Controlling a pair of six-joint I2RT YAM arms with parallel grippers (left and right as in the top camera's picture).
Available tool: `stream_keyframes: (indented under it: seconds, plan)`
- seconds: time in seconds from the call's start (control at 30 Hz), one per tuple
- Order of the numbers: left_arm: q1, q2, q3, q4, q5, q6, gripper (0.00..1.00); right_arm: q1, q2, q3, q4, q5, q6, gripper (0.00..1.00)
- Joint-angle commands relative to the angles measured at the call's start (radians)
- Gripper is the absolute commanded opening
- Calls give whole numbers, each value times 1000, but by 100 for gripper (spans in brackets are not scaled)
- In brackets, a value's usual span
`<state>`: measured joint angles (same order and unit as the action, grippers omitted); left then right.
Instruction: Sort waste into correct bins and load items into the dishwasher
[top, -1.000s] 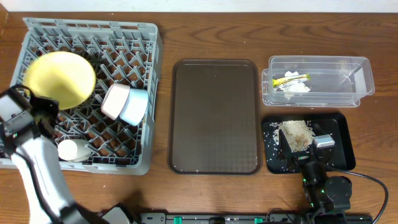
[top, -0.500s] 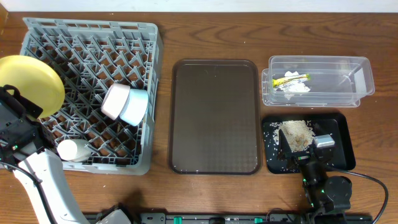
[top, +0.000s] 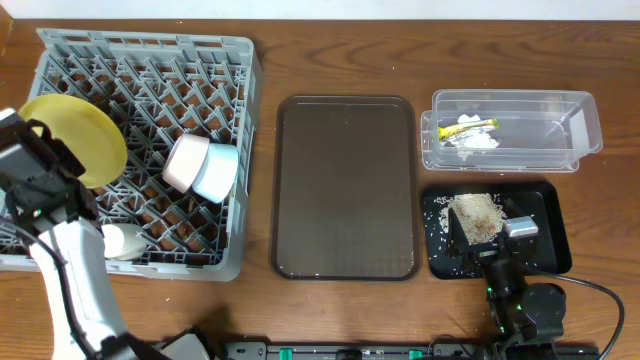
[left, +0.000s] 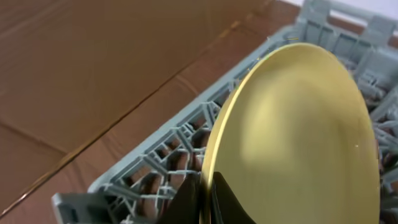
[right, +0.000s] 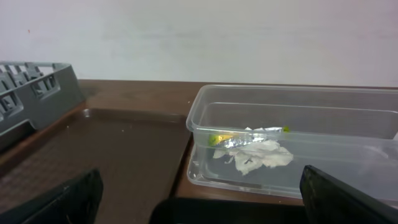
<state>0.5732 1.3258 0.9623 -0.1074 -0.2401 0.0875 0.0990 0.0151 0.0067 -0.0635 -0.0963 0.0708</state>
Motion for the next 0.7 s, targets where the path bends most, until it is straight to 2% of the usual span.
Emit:
stream_keyframes:
  seconds: [0.0, 0.27, 0.4, 0.47, 0.53, 0.57, 0.67]
  plan:
    - [-3, 43, -3, 38, -9, 51, 8, -7, -2, -1, -4, 2, -5, 99]
    - [-4, 76, -3, 143, -8, 124, 8, -7, -2, -1, -4, 3, -5, 99]
    - [-5, 73, -3, 120, -8, 128, 8, -7, -2, -1, -4, 3, -5, 99]
    - [-16, 68, -3, 59, -8, 57, 11, -7, -2, -1, -4, 2, -5, 99]
    - [-31, 65, -3, -9, -3, -72, 32, -7, -2, -1, -4, 2, -5, 99]
    - [-37, 63, -3, -40, -3, -121, 36, -7, -2, -1, -4, 2, -5, 99]
    - [-61, 57, -3, -171, 11, -259, 37, -7, -2, -1, -4, 2, -5, 99]
